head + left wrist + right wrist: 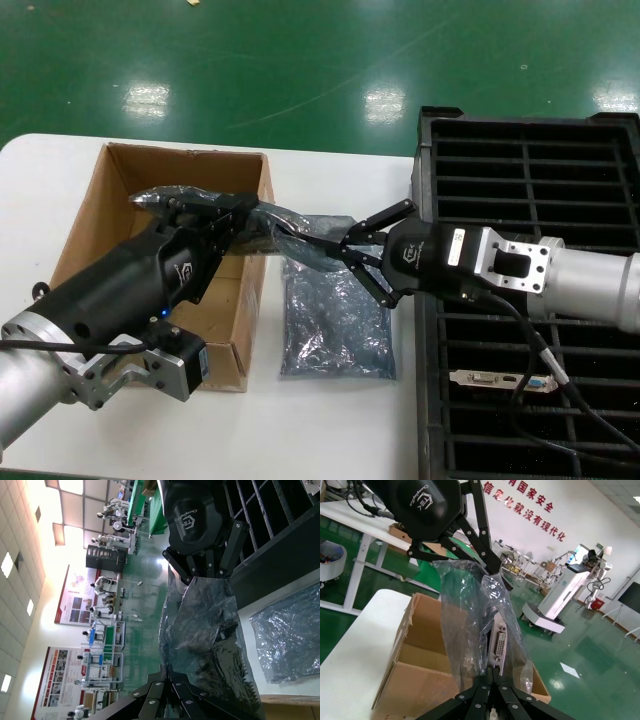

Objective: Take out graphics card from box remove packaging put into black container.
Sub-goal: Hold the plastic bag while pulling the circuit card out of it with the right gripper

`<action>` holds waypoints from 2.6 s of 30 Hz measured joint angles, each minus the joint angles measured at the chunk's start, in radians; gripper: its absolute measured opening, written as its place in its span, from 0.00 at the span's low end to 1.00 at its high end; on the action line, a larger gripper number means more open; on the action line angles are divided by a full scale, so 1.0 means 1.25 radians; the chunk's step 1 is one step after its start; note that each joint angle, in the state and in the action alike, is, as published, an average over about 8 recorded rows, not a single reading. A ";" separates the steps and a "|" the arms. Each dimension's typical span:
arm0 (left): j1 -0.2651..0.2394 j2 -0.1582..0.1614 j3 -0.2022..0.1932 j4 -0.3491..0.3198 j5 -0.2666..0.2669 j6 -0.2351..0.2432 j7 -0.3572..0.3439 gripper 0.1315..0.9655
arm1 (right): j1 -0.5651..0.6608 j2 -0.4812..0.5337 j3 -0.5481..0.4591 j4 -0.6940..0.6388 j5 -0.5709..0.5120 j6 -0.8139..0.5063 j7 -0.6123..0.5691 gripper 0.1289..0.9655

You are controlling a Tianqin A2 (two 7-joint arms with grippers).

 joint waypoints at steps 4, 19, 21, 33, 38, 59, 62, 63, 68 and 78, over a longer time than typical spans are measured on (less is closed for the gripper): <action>0.000 0.000 0.000 0.000 0.000 0.000 0.000 0.01 | -0.003 -0.003 0.005 -0.004 0.003 0.002 -0.005 0.01; 0.000 0.000 0.000 0.000 0.000 0.000 0.000 0.01 | -0.002 -0.031 0.017 -0.016 0.018 0.009 0.002 0.15; 0.000 0.000 0.000 0.000 0.000 0.000 0.000 0.01 | 0.000 -0.039 0.017 -0.024 0.018 0.014 0.005 0.17; 0.000 0.000 0.000 0.000 0.000 0.000 0.000 0.01 | -0.002 -0.066 0.014 -0.048 0.013 0.034 0.015 0.08; 0.000 0.000 0.000 0.000 0.000 0.000 0.000 0.01 | -0.010 -0.064 0.016 -0.038 0.013 0.038 0.024 0.03; 0.000 0.000 0.000 0.000 0.000 0.000 0.000 0.01 | -0.062 -0.037 0.033 0.017 0.014 0.080 0.064 0.04; 0.000 0.000 0.000 0.000 0.000 0.000 0.000 0.01 | -0.066 -0.036 0.032 0.020 0.013 0.081 0.066 0.07; 0.000 0.000 0.000 0.000 0.000 0.000 0.000 0.01 | -0.067 -0.035 0.031 0.022 0.013 0.082 0.067 0.09; 0.000 0.000 0.000 0.000 0.000 0.000 0.000 0.01 | -0.070 -0.035 0.028 0.027 0.013 0.080 0.071 0.16; 0.000 0.000 0.000 0.000 0.000 0.000 0.000 0.01 | -0.046 -0.063 0.026 -0.008 0.017 0.090 0.095 0.22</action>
